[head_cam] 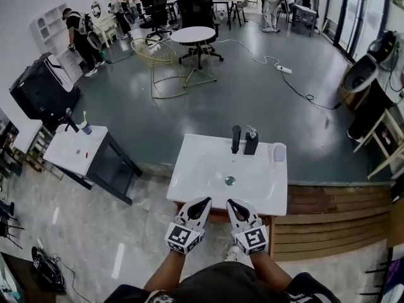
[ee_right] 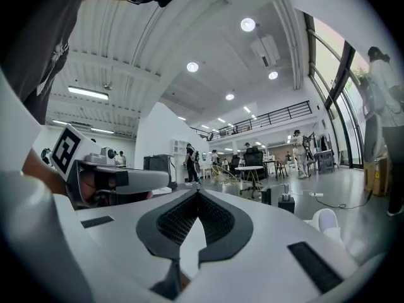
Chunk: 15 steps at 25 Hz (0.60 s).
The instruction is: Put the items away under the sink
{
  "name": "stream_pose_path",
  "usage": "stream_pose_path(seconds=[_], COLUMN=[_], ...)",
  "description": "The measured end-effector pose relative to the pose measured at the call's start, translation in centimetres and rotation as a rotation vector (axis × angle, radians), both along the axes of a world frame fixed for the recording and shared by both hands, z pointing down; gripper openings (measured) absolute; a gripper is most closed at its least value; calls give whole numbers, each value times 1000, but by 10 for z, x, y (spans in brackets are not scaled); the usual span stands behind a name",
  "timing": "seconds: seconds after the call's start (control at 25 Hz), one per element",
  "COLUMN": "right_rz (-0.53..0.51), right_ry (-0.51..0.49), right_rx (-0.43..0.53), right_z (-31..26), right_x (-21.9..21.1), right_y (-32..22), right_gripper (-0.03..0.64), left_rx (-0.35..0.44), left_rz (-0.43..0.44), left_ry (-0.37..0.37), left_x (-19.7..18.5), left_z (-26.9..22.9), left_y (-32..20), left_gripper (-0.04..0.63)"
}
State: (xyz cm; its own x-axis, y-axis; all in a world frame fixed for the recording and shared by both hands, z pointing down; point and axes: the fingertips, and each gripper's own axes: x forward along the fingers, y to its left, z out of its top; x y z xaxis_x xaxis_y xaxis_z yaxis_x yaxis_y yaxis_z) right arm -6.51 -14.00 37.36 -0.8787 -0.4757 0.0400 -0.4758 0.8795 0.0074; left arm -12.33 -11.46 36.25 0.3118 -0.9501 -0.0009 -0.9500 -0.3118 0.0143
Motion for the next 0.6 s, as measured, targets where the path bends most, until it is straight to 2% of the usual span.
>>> stream_pose_path(seconds=[0.36,0.6], right_rz=[8,-23], right_ry=[5,14], right_rx=[14,4], right_z=[-9,-5], right_x=[16,16], right_y=[-71,-91], right_gripper=[23,23], left_rx=[7,-8], left_rz=[1,-23], left_ry=[8,-10], left_x=[9,-2], left_z=[-7,-2], left_y=[-68,-89], left_gripper=[0,0])
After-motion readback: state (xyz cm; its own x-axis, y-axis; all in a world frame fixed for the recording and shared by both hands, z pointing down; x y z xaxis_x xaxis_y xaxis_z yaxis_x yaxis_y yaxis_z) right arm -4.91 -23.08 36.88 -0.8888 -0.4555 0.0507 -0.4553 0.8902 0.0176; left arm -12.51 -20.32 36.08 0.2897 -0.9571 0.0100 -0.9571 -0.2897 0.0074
